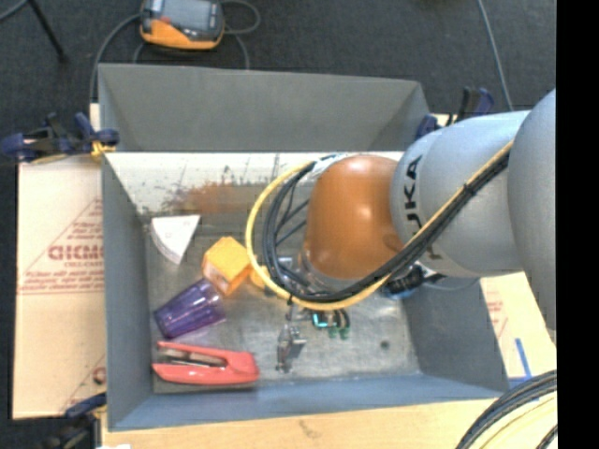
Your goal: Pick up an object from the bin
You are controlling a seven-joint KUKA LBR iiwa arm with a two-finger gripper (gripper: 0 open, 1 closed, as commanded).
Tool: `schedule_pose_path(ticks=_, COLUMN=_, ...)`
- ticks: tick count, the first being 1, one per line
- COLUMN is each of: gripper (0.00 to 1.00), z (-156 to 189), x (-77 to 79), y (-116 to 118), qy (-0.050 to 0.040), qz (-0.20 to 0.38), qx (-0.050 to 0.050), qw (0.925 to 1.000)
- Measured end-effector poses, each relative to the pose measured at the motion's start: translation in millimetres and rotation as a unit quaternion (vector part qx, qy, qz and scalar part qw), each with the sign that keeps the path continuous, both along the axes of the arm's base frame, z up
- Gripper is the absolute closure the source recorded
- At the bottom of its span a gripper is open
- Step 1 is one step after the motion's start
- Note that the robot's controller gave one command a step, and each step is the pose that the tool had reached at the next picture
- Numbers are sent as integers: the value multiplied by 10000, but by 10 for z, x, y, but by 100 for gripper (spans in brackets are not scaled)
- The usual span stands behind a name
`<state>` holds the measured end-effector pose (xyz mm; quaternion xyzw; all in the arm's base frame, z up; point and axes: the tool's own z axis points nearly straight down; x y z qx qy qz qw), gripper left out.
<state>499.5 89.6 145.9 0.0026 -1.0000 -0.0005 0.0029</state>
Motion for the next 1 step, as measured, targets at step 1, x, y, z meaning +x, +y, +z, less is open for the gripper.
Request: schedule_pose_path(ticks=1, gripper=0, z=41, x=20, y=-2, qy=-40, qz=-13, qx=5, qw=10000)
